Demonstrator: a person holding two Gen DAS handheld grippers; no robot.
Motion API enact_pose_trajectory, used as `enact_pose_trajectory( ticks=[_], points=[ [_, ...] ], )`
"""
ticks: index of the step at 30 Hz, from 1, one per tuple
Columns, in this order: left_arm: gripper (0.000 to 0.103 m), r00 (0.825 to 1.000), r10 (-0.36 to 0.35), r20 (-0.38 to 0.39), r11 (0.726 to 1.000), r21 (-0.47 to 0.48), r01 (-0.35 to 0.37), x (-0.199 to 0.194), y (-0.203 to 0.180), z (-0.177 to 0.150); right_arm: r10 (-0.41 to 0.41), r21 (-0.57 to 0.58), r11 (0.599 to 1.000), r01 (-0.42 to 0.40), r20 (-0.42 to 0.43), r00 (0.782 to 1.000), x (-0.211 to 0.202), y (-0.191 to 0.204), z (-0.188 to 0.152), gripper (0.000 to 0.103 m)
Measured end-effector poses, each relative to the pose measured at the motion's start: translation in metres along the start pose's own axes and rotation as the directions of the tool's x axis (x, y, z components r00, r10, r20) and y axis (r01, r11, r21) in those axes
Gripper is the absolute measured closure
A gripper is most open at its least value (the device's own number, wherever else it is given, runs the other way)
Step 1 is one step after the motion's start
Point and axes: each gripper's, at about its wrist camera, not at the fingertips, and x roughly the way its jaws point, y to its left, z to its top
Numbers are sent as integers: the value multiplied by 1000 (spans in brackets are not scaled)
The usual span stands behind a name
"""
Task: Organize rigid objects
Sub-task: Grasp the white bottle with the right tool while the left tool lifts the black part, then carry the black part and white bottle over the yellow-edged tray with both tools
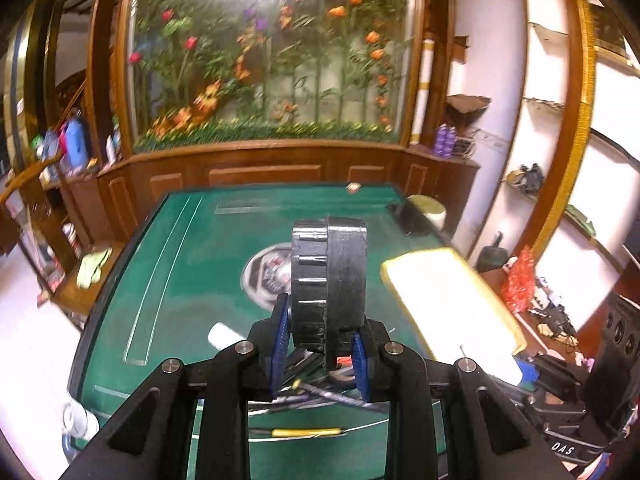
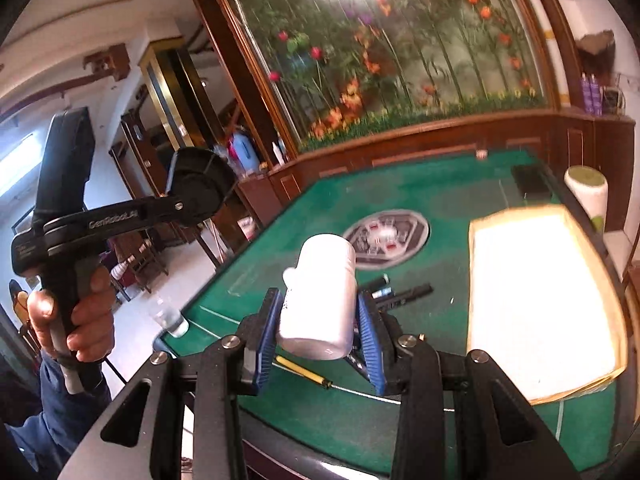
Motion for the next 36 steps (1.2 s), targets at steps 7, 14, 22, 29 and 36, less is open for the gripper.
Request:
enact_pose_trajectory(
  ticks=[7,14,22,29,36],
  points=[
    [75,996,-64,55,996,60,61,-32,-43,44,-24,-16,1000,25,104,994,-56,-2,22,67],
    [75,988,-147,56,983,118,139,-41,-96,70,-88,15,996,87,169,982,-97,-28,38,67],
    [75,969,-231,-89,962,130,242,26,-139,65,-205,107,975,193,107,973,-82,-96,49,67],
    [75,925,-239,-294,960,74,271,150,-164,32,-274,194,939,284,-77,959,-10,-184,48,67],
    [75,867,-208,-453,968,31,248,257,-187,-1,-314,199,915,352,-200,928,48,-240,62,67]
  ],
)
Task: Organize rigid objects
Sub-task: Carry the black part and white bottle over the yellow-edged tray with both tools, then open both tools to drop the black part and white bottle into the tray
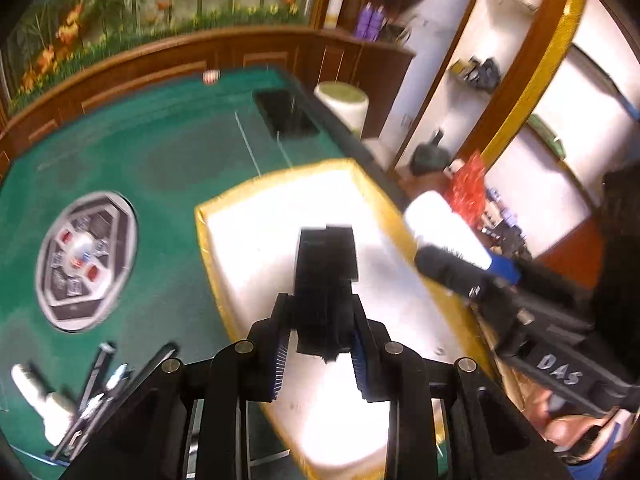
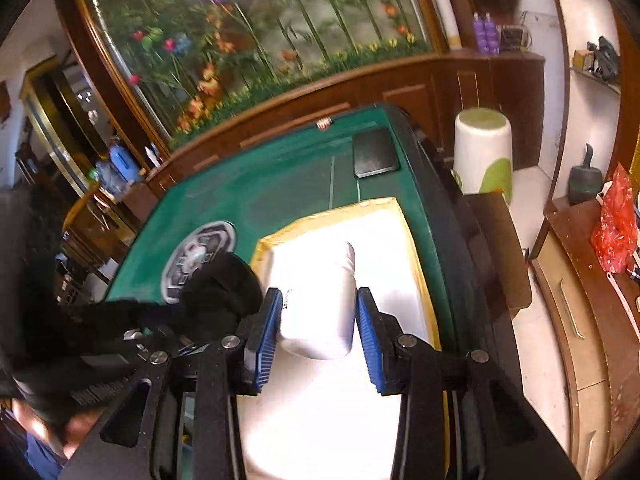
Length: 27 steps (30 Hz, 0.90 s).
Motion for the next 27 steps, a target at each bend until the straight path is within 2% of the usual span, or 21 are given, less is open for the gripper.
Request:
enact_pose_trajectory(
  ticks=[7,13,15,18,20,24,27],
  points=[
    [75,995,52,-82,998,-17,-54,55,5,8,-68,-3,998,68,-114,991,68,-19,20,67],
    [75,997,42,-71,999,-20,-44,60,8,17,-85,3,996,87,-171,982,95,-24,21,67],
    [74,998,43,-53,999,-20,-44,62,10,18,-84,8,996,87,-183,979,100,-22,21,67],
    [60,998,29,-61,998,-45,-32,71,21,19,-103,16,994,109,-199,975,105,-23,21,66],
    [50,998,47,-53,997,-60,-50,73,29,22,-95,34,994,104,-196,976,102,-27,19,66],
    [49,998,61,-24,995,-79,-63,63,43,22,-91,42,994,100,-178,980,92,-27,17,65],
    [49,990,143,8,988,-54,-142,57,47,22,-89,40,995,96,-157,984,81,-22,16,65]
  ],
)
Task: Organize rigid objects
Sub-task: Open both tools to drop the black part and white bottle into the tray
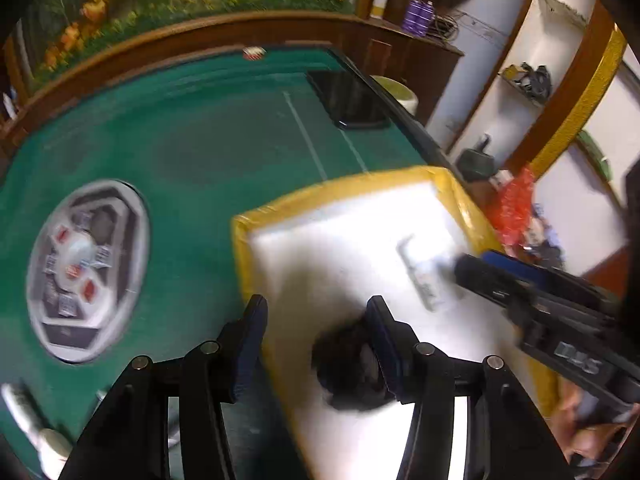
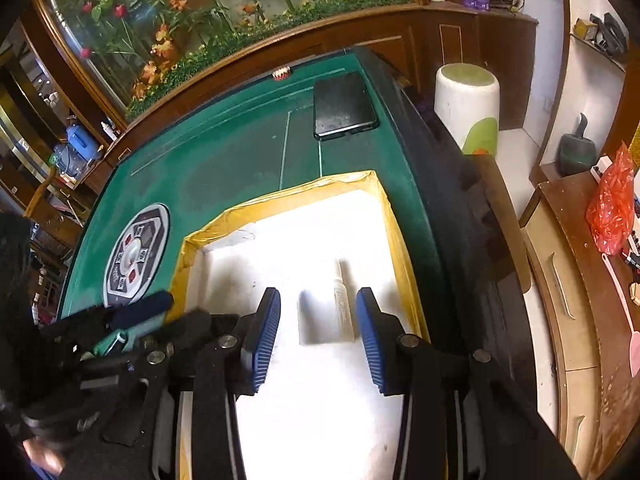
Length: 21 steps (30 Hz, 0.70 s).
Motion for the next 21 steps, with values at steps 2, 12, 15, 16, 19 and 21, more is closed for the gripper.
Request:
enact_pose_trajectory(
  ticks=[2,12,15,16,19,21],
  points=[
    [49,999,35,12,999,17,-35,-3,1,0,14,3,1000,-15,10,1000,-8,2,-3,65],
    [42,994,3,106,1000,0,-3,-62,26,-33,137,-85,988,-127,124,983,-75,52,-41,65],
    [37,990,7,143,999,-38,-2,-90,46,-64,182,-133,978,-158,187,965,-96,77,-68,65],
    [37,989,0,149,999,-46,6,-96,51,-71,185,-161,975,-154,197,963,-101,88,-80,65],
    [37,983,3,184,996,-93,14,-123,81,-109,249,-190,958,-215,176,953,-100,107,-110,65],
    [37,974,53,221,992,-122,-26,-142,104,-140,282,-228,942,-248,129,951,-92,125,-132,65]
  ],
)
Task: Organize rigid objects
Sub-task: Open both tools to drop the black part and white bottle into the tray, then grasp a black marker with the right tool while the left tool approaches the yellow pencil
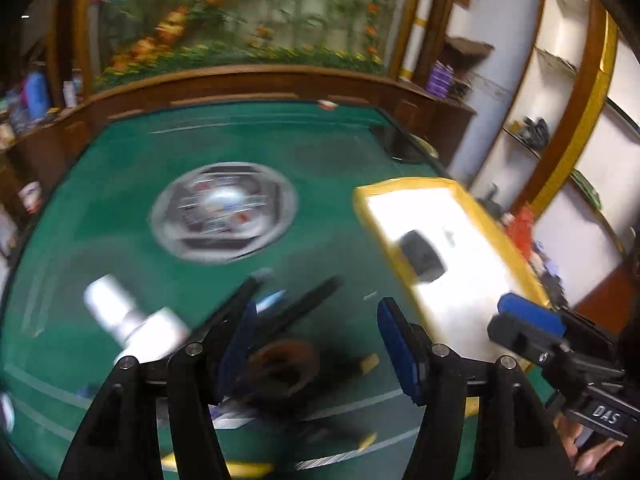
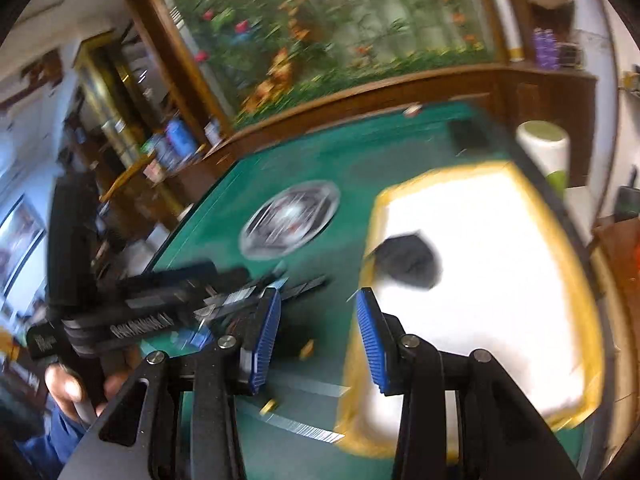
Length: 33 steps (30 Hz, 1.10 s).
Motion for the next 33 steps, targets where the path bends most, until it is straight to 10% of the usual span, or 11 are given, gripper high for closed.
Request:
enact_pose_trajectory(
  ticks=[6,11,25,33],
  points=[
    [36,997,73,6,996,-58,-72,-31,79,-65,162,-67,983,-170,-120,980,25,38,-39,64],
    [36,997,71,-41,987,-138,-76,-27,121,-100,135,-107,981,-163,-236,962,60,54,-52,64],
    [36,997,-55,-58,991,117,61,-15,91,-126,3,-315,940,-130,-372,928,116,88,-55,67],
    [37,992,-69,-102,980,181,87,-3,90,-121,-30,-392,911,-126,-370,928,136,108,-62,89]
  ],
)
